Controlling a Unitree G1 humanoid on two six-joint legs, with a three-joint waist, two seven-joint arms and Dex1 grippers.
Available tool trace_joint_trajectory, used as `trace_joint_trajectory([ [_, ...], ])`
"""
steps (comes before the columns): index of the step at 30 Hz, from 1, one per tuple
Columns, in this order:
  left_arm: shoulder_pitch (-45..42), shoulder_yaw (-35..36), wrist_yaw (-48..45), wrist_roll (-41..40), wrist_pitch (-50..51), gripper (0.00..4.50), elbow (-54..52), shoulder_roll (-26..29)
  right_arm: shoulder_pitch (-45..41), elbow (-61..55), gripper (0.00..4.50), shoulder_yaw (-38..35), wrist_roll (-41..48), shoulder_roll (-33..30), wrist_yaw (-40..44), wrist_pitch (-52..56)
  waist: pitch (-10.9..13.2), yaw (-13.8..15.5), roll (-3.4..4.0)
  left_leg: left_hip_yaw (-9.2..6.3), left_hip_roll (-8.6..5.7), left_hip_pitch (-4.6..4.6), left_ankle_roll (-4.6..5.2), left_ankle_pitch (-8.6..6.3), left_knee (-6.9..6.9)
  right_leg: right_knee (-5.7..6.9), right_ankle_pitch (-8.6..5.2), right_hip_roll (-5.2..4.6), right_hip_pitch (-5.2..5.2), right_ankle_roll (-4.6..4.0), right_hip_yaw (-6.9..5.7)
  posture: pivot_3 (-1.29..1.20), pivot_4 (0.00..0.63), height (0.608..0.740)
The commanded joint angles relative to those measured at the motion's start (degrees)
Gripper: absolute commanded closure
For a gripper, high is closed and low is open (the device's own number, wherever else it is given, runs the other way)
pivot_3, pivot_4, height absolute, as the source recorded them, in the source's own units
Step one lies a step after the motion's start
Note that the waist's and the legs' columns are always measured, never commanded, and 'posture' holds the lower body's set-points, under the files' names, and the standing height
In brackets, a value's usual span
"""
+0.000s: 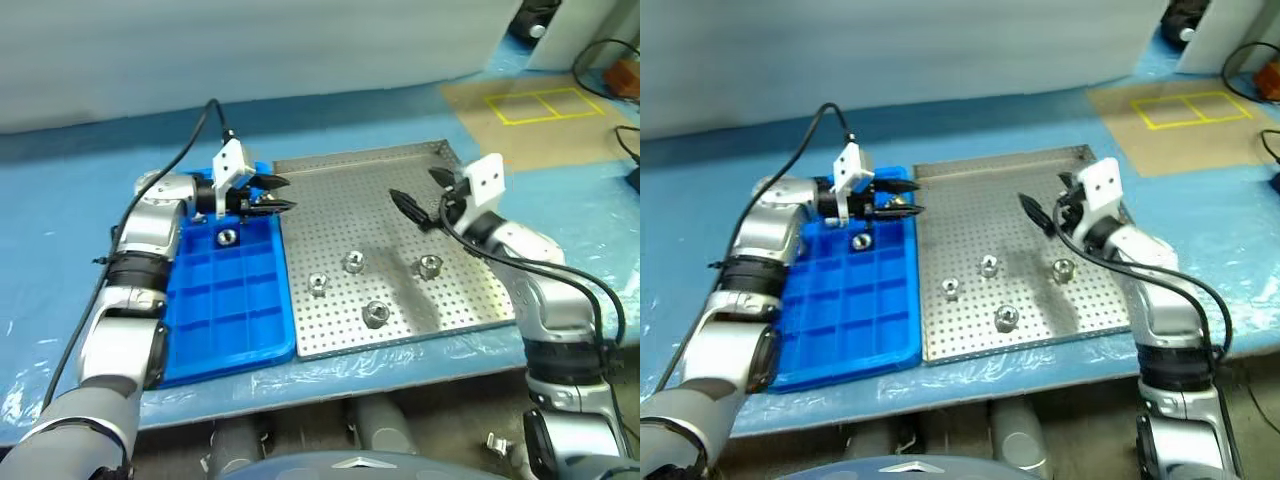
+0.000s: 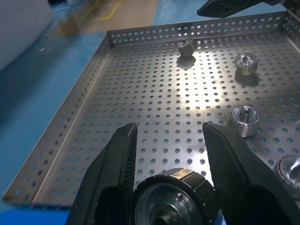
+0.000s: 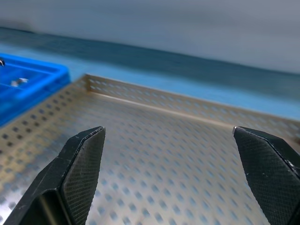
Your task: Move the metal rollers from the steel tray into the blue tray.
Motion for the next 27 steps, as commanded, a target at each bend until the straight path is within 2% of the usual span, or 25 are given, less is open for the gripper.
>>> trace_joint_trajectory([
  [1, 1.7, 1.7, 3.3, -2.6, 3.7, 2.62, -9.0, 2.9, -3.5, 3.6, 0.0, 1.8, -0.4, 0.8, 2.7, -3.4, 0.0, 2.5, 0.02, 0.01, 0.0, 0.0, -0.03, 0.02, -0.01, 0.02, -0.02, 0.0, 0.0, -0.03, 0.0, -0.15, 0.15, 0.74],
  [3, 4.6, 3.8, 5.8, -4.5, 7.7, 2.62, -14.6, 5.2, -7.0, 7.5, 0.0, 3.9, -1.0, 2.2, 4.8, -5.3, 0.0, 5.0, 0.03, 0.03, 0.02, 0.0, -0.08, 0.05, -0.05, 0.04, -0.04, 0.0, -0.04, -0.07, 0.01, -0.08, 0.15, 0.74],
  [8, 15.7, 7.7, 10.7, -8.3, 16.7, 2.62, -28.5, 10.2, -12.8, 14.5, 0.0, 7.7, -1.7, 6.4, 9.0, -8.6, 0.0, 9.0, 0.03, 0.17, 0.03, -0.01, -0.19, 0.1, -0.18, 0.49, -0.2, -0.01, -0.37, -0.34, 0.09, 0.03, 0.15, 0.74],
  [14, 28.9, 12.3, 16.5, -11.9, 23.3, 2.62, -40.2, 12.7, -16.0, 20.0, 0.0, 10.0, -2.3, 9.8, 12.9, -11.3, 0.0, 12.3, 0.03, 0.16, 0.08, 0.12, -0.69, 0.21, -0.46, 0.7, -0.32, 0.03, -0.43, -0.53, -0.01, 0.12, 0.15, 0.74],
  [21, 37.8, 11.2, 21.0, -12.0, 22.3, 2.62, -43.6, 12.1, -17.6, 23.6, 0.0, 11.0, -3.2, 12.0, 15.6, -13.0, 0.0, 13.6, 0.02, 0.12, 0.1, 0.41, -1.13, 0.42, -0.64, 0.75, -0.33, 0.07, -0.3, -0.51, 0.08, 0.15, 0.15, 0.74],
  [27, 39.5, 10.2, 23.3, -11.3, 19.3, 2.62, -40.1, 11.5, -16.4, 22.3, 0.0, 11.4, -3.1, 12.3, 17.1, -12.1, 0.0, 13.8, 0.0, 0.0, 0.21, 0.51, -1.5, 0.66, -1.03, 0.74, -0.34, 0.29, -0.37, -0.52, 0.05, 0.15, 0.15, 0.74],
])
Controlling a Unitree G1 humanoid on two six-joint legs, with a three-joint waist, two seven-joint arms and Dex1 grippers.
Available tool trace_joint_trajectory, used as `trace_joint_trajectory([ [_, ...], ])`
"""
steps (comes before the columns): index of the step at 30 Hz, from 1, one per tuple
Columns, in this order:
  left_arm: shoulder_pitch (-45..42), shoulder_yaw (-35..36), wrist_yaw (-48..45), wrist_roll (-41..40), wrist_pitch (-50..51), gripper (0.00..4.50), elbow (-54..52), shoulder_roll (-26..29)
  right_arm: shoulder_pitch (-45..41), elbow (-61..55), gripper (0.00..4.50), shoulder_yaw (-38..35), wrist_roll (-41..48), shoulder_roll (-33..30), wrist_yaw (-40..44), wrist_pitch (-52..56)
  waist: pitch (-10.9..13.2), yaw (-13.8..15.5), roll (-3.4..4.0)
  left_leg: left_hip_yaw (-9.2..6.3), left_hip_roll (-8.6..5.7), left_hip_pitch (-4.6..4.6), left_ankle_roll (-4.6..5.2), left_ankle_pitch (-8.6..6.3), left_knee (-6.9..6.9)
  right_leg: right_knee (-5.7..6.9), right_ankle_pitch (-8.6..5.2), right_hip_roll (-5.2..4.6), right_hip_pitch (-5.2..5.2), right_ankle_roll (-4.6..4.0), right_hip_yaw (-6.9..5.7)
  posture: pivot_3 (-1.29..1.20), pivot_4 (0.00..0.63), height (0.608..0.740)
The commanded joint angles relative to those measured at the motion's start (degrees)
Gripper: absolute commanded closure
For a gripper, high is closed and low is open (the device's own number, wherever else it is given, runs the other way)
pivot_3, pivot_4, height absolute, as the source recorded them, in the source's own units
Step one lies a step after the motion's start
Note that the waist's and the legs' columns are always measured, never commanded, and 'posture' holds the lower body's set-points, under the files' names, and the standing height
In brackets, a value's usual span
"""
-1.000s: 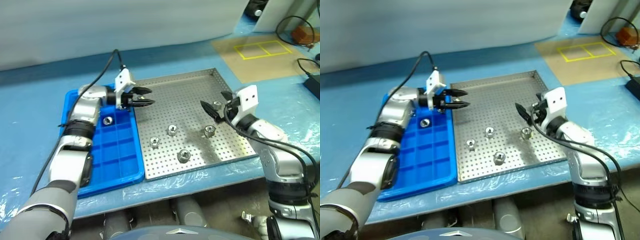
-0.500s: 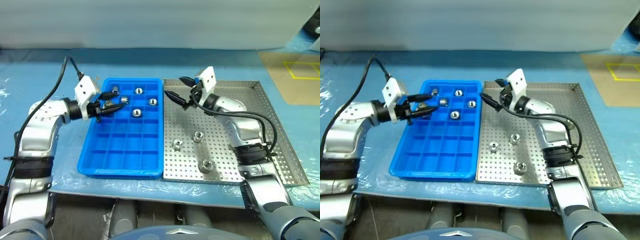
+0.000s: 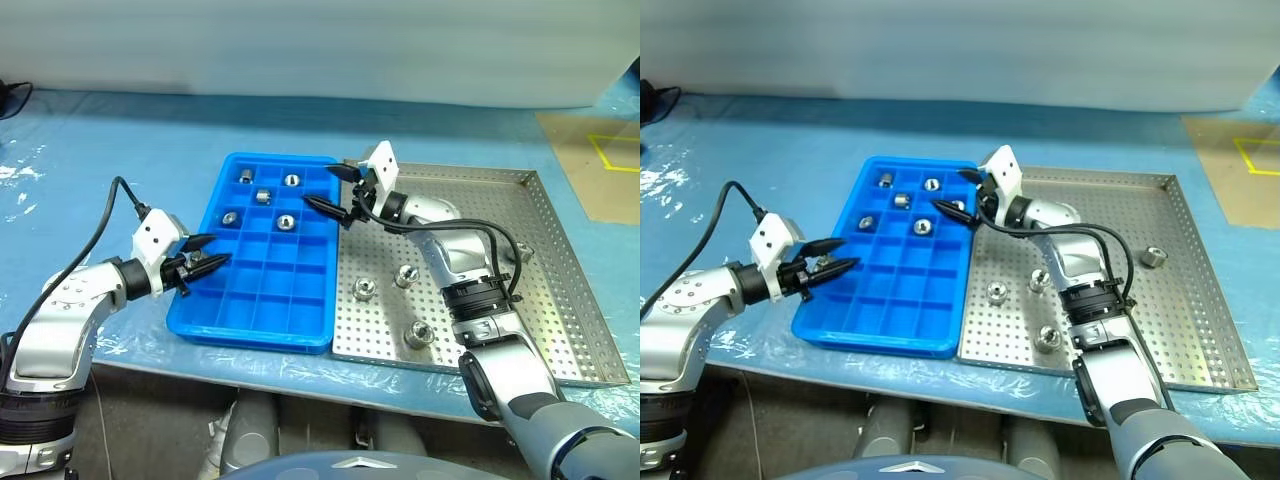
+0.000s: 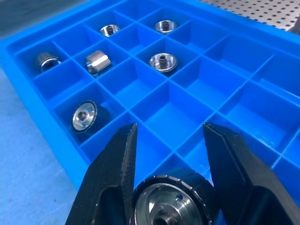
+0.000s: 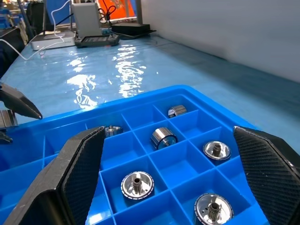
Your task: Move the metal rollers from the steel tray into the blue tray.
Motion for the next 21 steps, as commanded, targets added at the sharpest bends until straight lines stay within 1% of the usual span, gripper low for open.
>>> trace_joint_trajectory([
  [1, 0.4, -0.3, 1.2, 0.2, -3.0, 2.62, 0.9, -0.3, 0.2, -2.9, 0.0, 0.2, 0.7, -0.1, 1.5, 0.2, 0.0, 0.0, 0.0, 0.0, 0.03, 0.0, 0.0, 0.0, 0.0, -0.01, -0.01, 0.04, 0.0, -0.01, 0.0, 0.14, 0.15, 0.74],
  [7, 1.7, -2.5, 1.0, -0.1, -4.5, 2.62, 2.3, -0.1, 3.2, -8.0, 0.0, 1.2, 2.5, -1.5, 5.1, 4.8, 0.0, -0.1, -0.02, 0.0, 0.08, -0.02, 0.01, -0.01, 0.0, -0.03, -0.03, 0.11, -0.03, -0.05, 0.01, 0.13, 0.15, 0.74],
  [10, 2.4, -2.9, 0.4, -0.5, -4.4, 2.62, 2.3, 0.8, 5.3, -12.2, 0.0, 2.6, 5.1, -3.6, 9.7, 10.0, 0.0, 0.0, -0.02, 0.0, 0.13, -0.01, 0.02, -0.02, -0.01, -0.04, -0.03, 0.16, -0.03, -0.06, 0.01, 0.13, 0.15, 0.74],
  [14, 4.2, -2.5, -1.8, -1.6, -3.8, 2.62, 2.0, 2.7, 7.2, -15.9, 0.0, 5.2, 6.7, -7.3, 15.3, 14.5, 0.0, 0.0, -0.02, 0.0, 0.29, 0.05, -0.01, 0.0, 0.01, -0.03, -0.04, 0.32, 0.02, -0.08, 0.02, 0.13, 0.15, 0.74],
  [18, 5.5, -2.4, -2.3, -2.1, -4.0, 2.62, 2.2, 3.8, 7.4, -17.0, 0.0, 5.9, 7.6, -8.0, 16.7, 16.5, 0.0, -0.3, -0.02, 0.01, 0.4, 0.25, -0.1, 0.05, -0.05, -0.01, -0.07, 0.46, 0.07, -0.16, 0.1, 0.14, 0.15, 0.74],
  [21, 5.6, -3.2, -1.8, -1.1, -5.2, 2.62, 3.5, 3.8, 7.0, -16.5, 0.0, 6.1, 6.6, -7.5, 16.0, 15.6, 0.0, -0.2, -0.03, 0.01, 0.52, 0.26, -0.15, 0.08, -0.07, -0.01, -0.1, 0.59, 0.07, -0.24, 0.12, 0.14, 0.15, 0.74],
])
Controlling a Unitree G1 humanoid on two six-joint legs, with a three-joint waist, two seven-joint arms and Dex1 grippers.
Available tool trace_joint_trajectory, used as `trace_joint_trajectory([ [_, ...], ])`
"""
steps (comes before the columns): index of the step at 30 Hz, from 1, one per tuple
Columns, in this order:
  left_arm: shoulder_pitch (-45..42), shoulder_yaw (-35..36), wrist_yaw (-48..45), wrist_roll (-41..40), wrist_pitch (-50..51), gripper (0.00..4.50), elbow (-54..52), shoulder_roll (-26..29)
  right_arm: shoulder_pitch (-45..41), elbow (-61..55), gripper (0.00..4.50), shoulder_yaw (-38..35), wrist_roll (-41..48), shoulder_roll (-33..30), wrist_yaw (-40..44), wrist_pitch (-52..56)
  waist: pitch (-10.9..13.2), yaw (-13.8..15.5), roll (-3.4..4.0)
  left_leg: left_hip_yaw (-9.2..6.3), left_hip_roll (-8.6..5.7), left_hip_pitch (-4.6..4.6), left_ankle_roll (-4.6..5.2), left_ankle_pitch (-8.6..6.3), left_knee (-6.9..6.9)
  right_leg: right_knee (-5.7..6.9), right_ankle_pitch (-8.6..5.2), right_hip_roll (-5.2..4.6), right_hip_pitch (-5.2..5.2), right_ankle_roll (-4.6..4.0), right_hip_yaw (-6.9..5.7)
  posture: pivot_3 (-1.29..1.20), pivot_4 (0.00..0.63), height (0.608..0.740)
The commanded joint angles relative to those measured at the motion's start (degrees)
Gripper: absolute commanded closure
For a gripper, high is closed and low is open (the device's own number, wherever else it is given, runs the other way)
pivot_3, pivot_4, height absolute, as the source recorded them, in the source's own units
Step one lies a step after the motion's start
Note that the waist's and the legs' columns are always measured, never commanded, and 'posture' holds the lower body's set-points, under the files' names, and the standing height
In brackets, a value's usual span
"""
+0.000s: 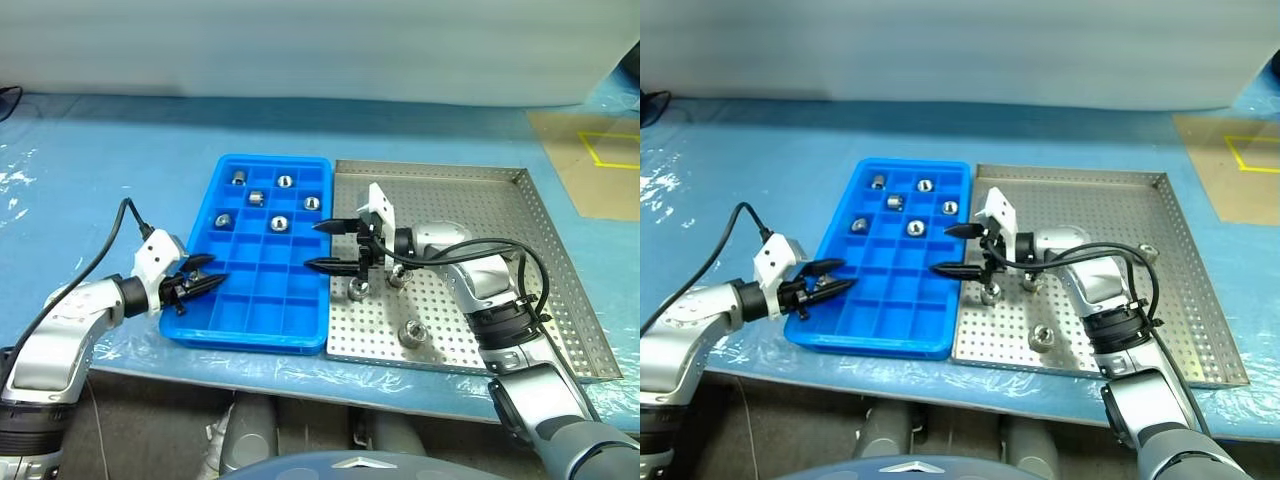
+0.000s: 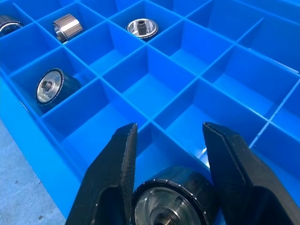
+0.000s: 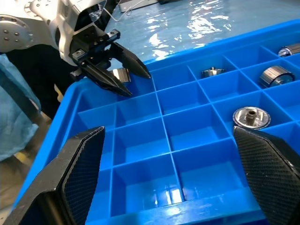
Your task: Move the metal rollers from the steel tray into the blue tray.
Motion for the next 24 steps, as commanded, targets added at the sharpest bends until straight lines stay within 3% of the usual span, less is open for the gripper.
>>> trace_joint_trajectory([
  [1, 1.0, -0.5, -0.4, 0.5, -1.2, 2.62, 0.4, 0.7, -0.9, -1.7, 0.0, 0.1, 0.4, 0.5, -0.2, -0.8, 0.0, 0.0, 0.0, 0.0, 0.02, 0.0, -0.01, 0.01, -0.01, 0.0, -0.01, 0.03, -0.01, -0.03, 0.0, 0.14, 0.15, 0.74],
  [5, 1.1, -1.5, 0.3, 1.8, -1.3, 2.62, 2.2, 1.2, -0.9, -0.9, 0.0, -0.1, -0.8, 0.5, -1.2, -2.1, 0.0, 0.0, 0.0, 0.0, 0.04, 0.0, -0.04, 0.02, -0.03, 0.01, -0.03, 0.05, -0.03, -0.05, 0.0, 0.14, 0.15, 0.74],
  [11, -2.5, -2.0, 1.1, 2.3, -3.9, 0.69, 5.7, 0.6, -0.8, -0.5, 0.0, -0.8, -1.2, 0.5, -2.2, -3.0, 0.0, 0.1, 0.03, 0.01, 0.09, 0.08, -0.15, 0.09, -0.06, 0.1, -0.01, 0.1, -0.02, -0.12, 0.0, 0.12, 0.15, 0.74],
  [17, -9.9, -2.9, 2.8, 0.3, -3.8, 0.69, 4.7, -2.3, -0.1, -1.3, 0.0, -1.8, -1.1, -0.2, -3.6, -2.8, 0.0, 0.2, 0.02, -0.01, 0.13, 0.13, -0.35, 0.21, -0.04, 0.19, 0.1, 0.12, -0.02, -0.26, 0.0, 0.09, 0.15, 0.74],
  [24, -22.0, -8.1, -1.2, -3.8, -0.1, 0.69, 3.8, -6.3, 2.1, -7.6, 0.0, -7.6, 3.1, -5.5, -4.5, 1.7, 0.0, 0.4, 0.01, -0.01, 0.08, -0.01, -0.42, 0.27, 0.06, 0.14, 0.11, 0.11, -0.03, -0.27, 0.0, 0.0, 0.15, 0.74],
])
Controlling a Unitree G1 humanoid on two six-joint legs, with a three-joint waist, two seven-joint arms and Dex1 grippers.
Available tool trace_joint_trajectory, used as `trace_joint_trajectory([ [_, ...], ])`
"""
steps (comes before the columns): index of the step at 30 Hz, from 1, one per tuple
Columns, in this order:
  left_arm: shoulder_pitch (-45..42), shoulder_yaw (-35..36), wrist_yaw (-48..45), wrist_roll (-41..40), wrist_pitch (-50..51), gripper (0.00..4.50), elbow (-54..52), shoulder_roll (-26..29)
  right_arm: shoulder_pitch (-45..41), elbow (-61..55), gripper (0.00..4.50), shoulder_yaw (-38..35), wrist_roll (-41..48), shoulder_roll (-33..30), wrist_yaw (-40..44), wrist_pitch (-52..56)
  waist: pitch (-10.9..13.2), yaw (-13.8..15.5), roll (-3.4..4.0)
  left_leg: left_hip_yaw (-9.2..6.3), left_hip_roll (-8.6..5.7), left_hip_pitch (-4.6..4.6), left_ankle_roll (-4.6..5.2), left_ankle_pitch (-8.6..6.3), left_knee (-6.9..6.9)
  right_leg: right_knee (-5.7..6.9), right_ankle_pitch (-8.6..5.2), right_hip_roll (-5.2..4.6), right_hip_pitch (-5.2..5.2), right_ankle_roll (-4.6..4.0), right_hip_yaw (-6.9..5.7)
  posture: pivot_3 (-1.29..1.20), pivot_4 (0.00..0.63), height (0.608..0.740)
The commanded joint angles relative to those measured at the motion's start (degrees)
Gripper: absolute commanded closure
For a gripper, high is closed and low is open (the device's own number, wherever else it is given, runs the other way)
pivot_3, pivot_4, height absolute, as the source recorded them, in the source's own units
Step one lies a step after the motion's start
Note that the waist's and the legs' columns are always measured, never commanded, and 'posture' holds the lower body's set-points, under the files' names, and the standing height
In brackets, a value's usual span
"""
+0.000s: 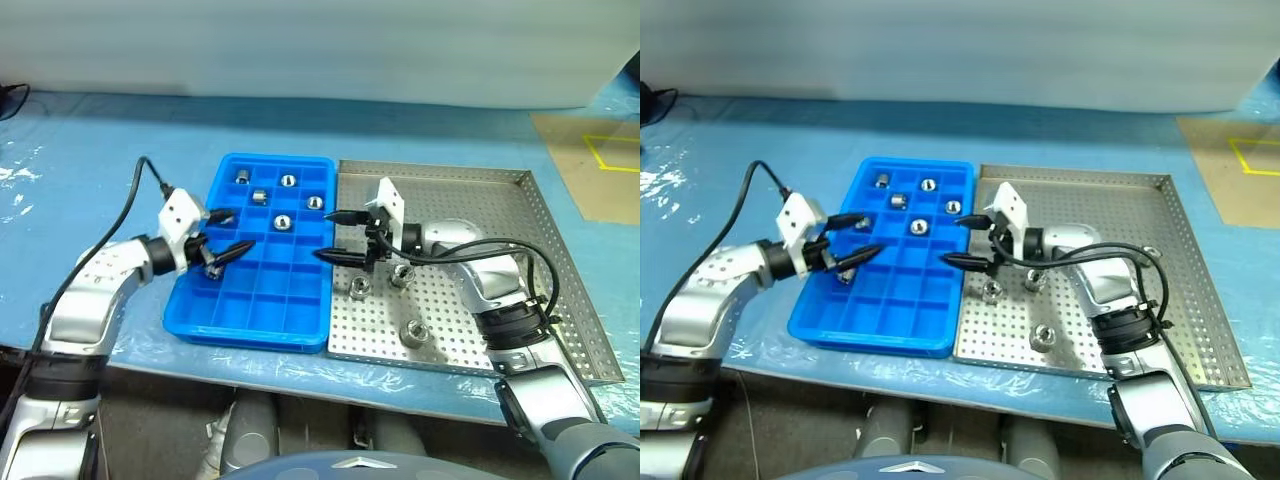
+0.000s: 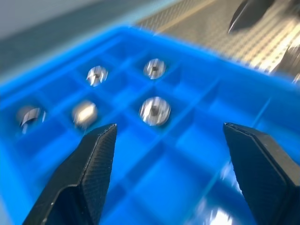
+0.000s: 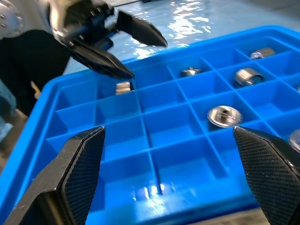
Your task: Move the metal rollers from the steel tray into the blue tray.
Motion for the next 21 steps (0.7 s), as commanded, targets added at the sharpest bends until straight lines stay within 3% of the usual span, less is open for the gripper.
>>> trace_joint_trajectory([
  [1, -6.2, -3.4, -3.4, -2.2, 0.7, 0.69, 0.0, -1.9, 1.8, -7.5, 0.0, -5.0, 4.2, -3.8, 0.3, 3.2, 0.0, -0.1, -0.01, 0.0, 0.0, -0.01, 0.0, 0.0, 0.0, 0.0, 0.0, 0.0, 0.0, 0.0, 0.0, -0.04, 0.15, 0.74],
  [7, -17.8, -11.0, -8.6, 1.2, -5.0, 0.69, 12.5, -10.4, 8.4, -14.5, 0.0, -11.2, 5.6, -10.2, -3.5, 6.7, 0.0, -0.9, 0.0, 0.04, 0.01, 0.04, 0.02, -0.01, 0.04, -0.03, 0.01, 0.03, 0.04, 0.01, 0.04, -0.18, 0.15, 0.74],
  [11, -26.9, -18.0, -9.7, 9.0, -15.7, 0.69, 31.5, -19.7, 15.4, -21.6, 0.0, -18.5, 6.8, -11.2, -9.9, 9.2, -0.1, -2.1, 0.05, 0.08, 0.0, 0.05, 0.06, -0.02, 0.07, -0.05, 0.02, 0.08, 0.05, 0.04, 0.1, -0.33, 0.15, 0.74],
  [18, -39.3, -19.4, -11.5, 14.7, -27.1, 0.69, 57.7, -31.2, 26.7, -33.1, 0.0, -27.6, 9.7, -11.3, -17.8, 13.5, -0.1, -5.4, 0.03, 0.15, -0.13, -0.03, 0.72, -0.21, 0.29, -0.18, 0.09, 0.08, 0.09, 0.15, 0.21, -0.53, 0.15, 0.74],
  [21, -42.2, -19.8, -14.0, 16.8, -31.4, 0.69, 64.3, -33.8, 30.6, -36.6, 0.0, -30.2, 10.5, -10.9, -20.8, 14.6, -0.1, -7.0, 0.05, 0.15, -0.24, 0.01, 0.78, -0.25, 0.33, -0.23, 0.1, 0.08, 0.15, 0.17, 0.21, -0.58, 0.15, 0.74],
])
